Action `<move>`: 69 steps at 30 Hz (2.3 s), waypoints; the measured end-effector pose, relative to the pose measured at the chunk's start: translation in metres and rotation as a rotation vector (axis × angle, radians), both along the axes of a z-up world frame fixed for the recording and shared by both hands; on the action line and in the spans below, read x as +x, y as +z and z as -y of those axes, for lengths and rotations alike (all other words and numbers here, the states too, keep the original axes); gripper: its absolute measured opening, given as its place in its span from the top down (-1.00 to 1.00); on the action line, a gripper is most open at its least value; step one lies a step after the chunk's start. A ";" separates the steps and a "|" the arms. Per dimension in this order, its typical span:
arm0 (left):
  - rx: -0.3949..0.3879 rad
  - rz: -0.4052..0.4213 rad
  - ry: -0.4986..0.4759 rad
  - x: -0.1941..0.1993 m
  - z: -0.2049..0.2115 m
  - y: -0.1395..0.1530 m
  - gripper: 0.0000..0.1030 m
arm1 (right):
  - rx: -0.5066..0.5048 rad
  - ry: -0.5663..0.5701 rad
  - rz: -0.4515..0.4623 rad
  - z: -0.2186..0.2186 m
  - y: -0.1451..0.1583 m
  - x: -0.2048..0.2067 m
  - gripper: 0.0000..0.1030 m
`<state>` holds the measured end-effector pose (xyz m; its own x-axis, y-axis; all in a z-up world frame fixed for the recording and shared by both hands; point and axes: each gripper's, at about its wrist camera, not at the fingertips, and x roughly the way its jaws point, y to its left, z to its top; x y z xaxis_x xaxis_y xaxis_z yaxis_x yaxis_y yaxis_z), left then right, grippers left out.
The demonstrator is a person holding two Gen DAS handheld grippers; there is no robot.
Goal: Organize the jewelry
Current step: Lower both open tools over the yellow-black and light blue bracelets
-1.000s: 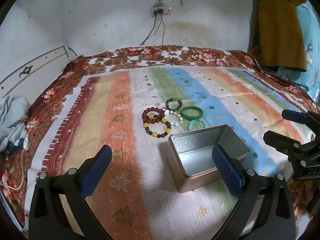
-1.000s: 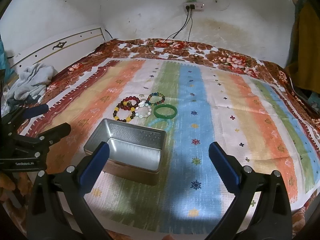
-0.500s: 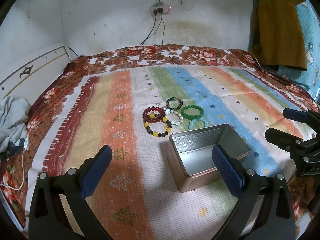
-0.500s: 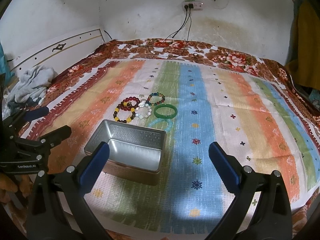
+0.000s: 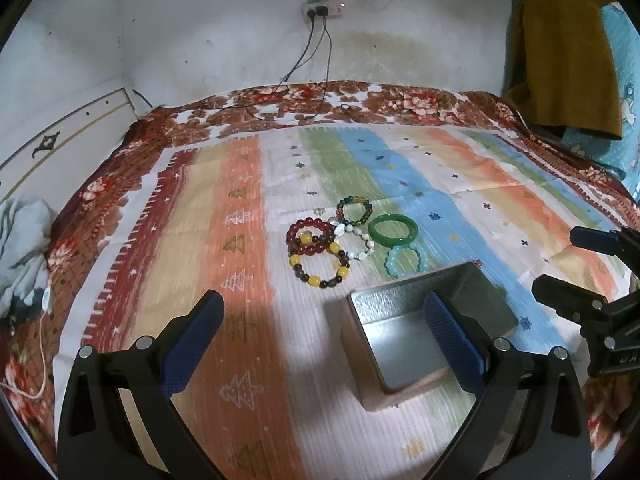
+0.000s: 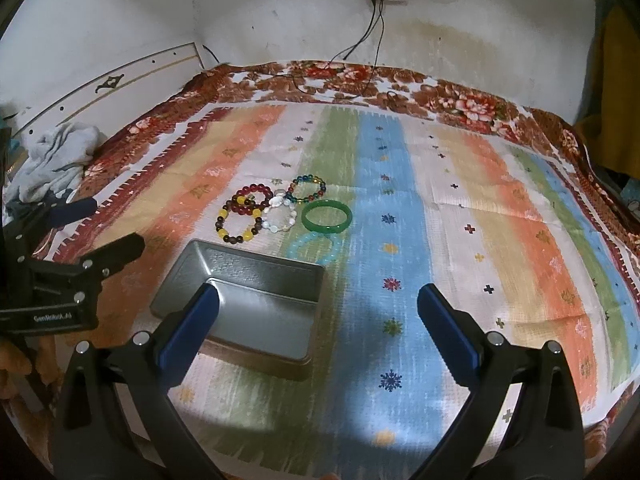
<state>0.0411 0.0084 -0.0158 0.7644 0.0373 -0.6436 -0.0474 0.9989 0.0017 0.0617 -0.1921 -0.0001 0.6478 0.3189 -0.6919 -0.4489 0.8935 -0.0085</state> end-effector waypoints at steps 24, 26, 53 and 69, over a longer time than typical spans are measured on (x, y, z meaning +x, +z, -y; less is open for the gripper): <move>-0.027 -0.089 0.023 0.069 -0.020 -0.006 -0.89 | 0.018 -0.001 -0.021 -0.017 0.011 0.060 -0.90; -0.024 -0.096 0.023 0.073 -0.021 -0.007 -0.89 | 0.018 -0.003 -0.025 -0.018 0.011 0.065 -0.90; -0.053 -0.181 0.052 0.125 -0.050 -0.021 -0.89 | 0.060 -0.024 -0.190 -0.018 -0.003 0.122 -0.91; -0.136 -0.272 0.034 0.150 -0.064 -0.043 -0.89 | 0.040 -0.044 -0.273 -0.020 -0.018 0.150 -0.91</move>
